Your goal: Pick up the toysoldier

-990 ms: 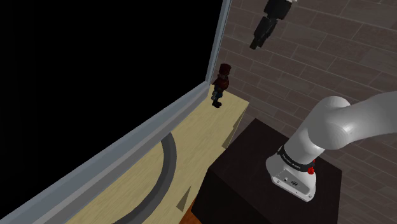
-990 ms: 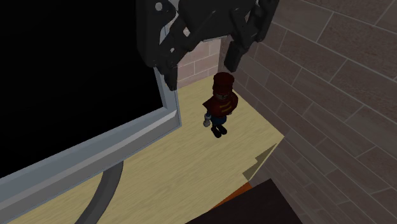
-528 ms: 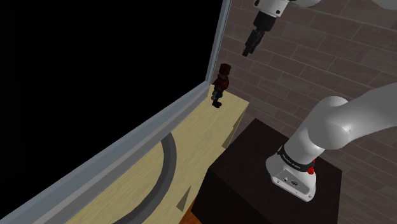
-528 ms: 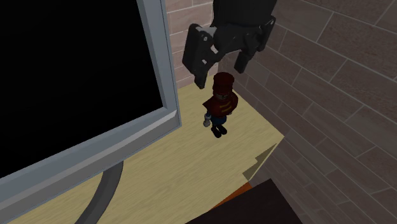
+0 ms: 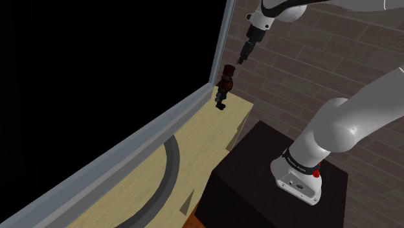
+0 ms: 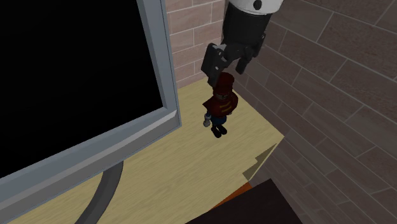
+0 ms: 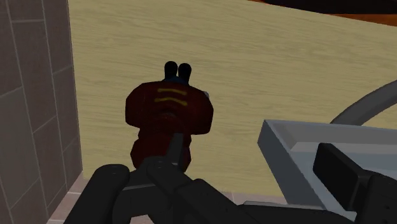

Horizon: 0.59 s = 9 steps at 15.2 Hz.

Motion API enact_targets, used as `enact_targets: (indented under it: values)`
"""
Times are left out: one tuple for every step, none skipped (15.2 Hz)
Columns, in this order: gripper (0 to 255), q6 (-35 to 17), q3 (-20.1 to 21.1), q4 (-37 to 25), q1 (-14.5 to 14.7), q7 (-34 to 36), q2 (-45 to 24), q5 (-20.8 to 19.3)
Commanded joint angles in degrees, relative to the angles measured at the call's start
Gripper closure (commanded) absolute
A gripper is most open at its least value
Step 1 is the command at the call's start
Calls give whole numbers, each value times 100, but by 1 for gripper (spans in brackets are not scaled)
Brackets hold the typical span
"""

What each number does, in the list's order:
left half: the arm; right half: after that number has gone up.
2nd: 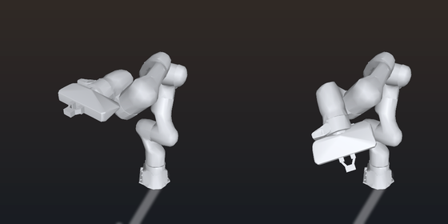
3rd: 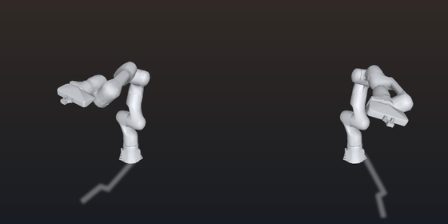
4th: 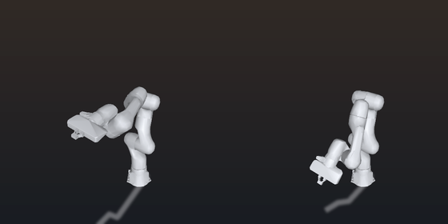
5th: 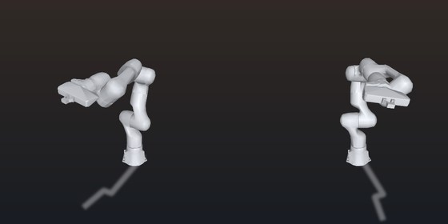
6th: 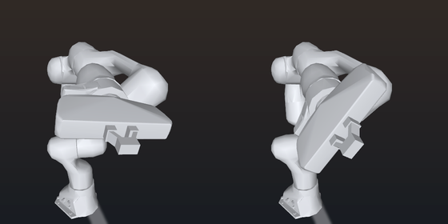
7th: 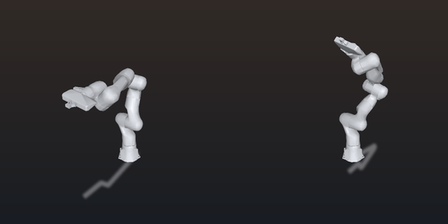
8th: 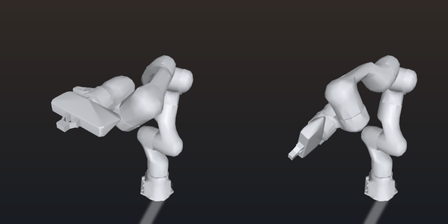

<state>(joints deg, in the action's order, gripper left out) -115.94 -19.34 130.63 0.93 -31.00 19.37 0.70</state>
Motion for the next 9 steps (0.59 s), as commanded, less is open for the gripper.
enact_targets:
  values:
    - [0,-272,-175,-188,40,-339,-484,121]
    - [0,-374,-249,-283,52,-501,-700,194]
    - [0,-469,-318,-387,61,-668,-920,277]
    - [0,-556,-381,-499,66,-838,-1144,371]
    - [0,-636,-438,-620,67,-1010,-1373,473]
    - [0,-708,-487,-749,61,-1184,-1605,585]
    - [0,-757,-514,-853,48,-1316,-1783,674]
    - [0,-830,-511,-808,43,-1339,-1816,698]
    - [0,-902,-512,-765,42,-1362,-1851,722]
